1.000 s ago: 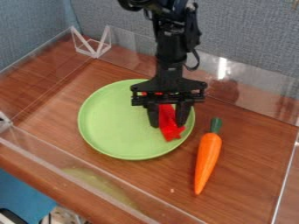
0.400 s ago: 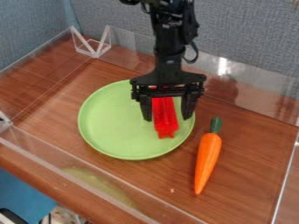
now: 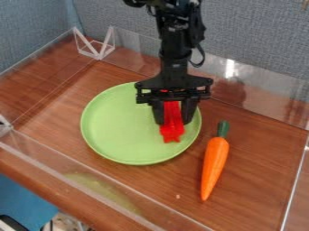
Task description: Put the red object on the left side
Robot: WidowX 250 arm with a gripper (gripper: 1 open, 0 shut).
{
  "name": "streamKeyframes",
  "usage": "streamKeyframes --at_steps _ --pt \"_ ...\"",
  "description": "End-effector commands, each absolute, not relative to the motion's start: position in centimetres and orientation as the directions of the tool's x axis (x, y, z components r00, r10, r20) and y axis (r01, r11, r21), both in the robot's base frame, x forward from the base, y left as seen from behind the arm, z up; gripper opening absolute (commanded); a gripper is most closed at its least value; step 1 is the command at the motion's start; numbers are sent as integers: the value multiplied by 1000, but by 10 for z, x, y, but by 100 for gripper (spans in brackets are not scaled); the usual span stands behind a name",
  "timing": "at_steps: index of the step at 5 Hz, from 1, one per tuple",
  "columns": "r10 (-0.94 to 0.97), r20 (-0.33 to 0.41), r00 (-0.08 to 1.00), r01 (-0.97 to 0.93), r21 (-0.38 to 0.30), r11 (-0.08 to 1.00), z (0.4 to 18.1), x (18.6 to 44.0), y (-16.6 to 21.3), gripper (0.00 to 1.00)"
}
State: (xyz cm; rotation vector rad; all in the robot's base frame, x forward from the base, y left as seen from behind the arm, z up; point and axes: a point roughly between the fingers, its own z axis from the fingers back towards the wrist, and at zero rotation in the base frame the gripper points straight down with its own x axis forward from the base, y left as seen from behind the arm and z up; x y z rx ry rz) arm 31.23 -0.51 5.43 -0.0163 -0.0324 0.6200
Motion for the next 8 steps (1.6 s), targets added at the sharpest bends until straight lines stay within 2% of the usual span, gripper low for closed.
streamKeyframes --at_steps 1,2,3,4,5,6,7,8 --pt "583 94 807 -579 -73 812 77 324 -1 100" --pt "588 92 803 -585 -66 809 72 325 1 0" --pt "584 106 805 -579 -73 812 76 325 1 100" --pt "580 119 806 -574 -81 815 81 326 1 100" --pt "585 117 803 -580 -72 811 75 327 2 0" --pt "583 130 802 -578 -78 812 80 327 2 100" --pt "578 141 804 -573 -80 816 82 328 2 100" --pt "549 161 820 -538 -110 836 101 323 -6 0"
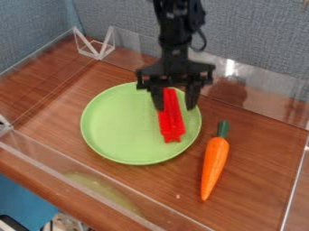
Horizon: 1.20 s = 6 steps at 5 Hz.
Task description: Put the red object on the left side
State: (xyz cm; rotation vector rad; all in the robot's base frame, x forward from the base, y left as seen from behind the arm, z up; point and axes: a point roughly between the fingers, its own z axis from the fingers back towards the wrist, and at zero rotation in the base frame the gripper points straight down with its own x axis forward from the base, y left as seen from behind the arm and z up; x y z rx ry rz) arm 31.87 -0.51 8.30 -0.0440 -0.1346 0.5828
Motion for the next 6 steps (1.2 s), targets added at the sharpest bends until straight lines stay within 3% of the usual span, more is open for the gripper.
streamKeyframes --at_steps 1,2,3,6 --pt "475 175 863 -456 -138 879 115 304 -37 0" --pt "374 172 911 -352 -145 925 116 284 -77 0" --pt "269 152 951 -248 -141 958 105 266 -116 0" --pt "148 61 987 -141 -107 984 56 238 -125 0"
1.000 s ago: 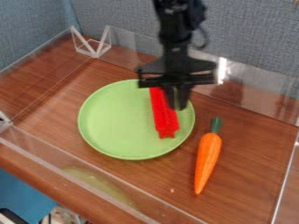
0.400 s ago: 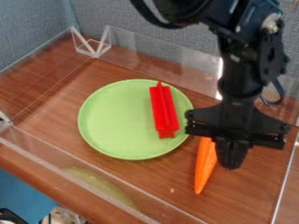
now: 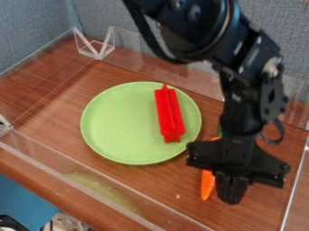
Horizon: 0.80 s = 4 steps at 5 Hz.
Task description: Put the red object on the left side
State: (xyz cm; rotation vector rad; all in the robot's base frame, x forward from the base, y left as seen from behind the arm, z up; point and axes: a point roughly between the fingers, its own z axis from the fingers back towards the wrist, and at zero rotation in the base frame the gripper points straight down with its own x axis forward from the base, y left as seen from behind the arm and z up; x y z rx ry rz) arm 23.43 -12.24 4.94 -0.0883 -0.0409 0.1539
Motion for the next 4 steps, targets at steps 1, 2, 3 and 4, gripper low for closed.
streamKeyframes --at_steps 1,2,3,4 --pt "94 44 995 -90 -100 991 44 235 -123 0" --pt "44 29 999 -41 -96 995 38 235 -118 0" --pt "9 16 1000 -7 -88 996 32 236 -112 0" --pt "-22 11 1000 23 -83 996 29 236 -110 0"
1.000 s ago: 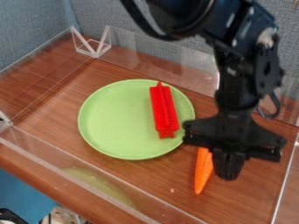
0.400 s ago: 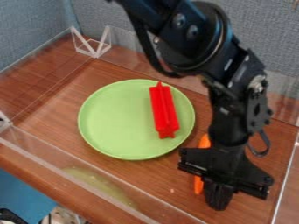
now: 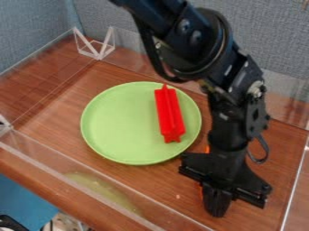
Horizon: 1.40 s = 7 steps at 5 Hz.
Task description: Put the red object on the left side
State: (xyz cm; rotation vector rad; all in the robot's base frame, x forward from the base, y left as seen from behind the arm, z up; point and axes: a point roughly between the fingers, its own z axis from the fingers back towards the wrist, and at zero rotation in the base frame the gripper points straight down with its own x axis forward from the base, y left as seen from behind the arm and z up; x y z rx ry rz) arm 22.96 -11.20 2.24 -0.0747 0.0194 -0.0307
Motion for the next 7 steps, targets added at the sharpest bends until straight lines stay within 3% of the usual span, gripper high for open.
streamKeyframes --at_steps 1,7 --pt "-47 5 999 47 -77 996 30 237 -111 0" --pt "-137 -23 990 135 -63 989 30 244 -110 0"
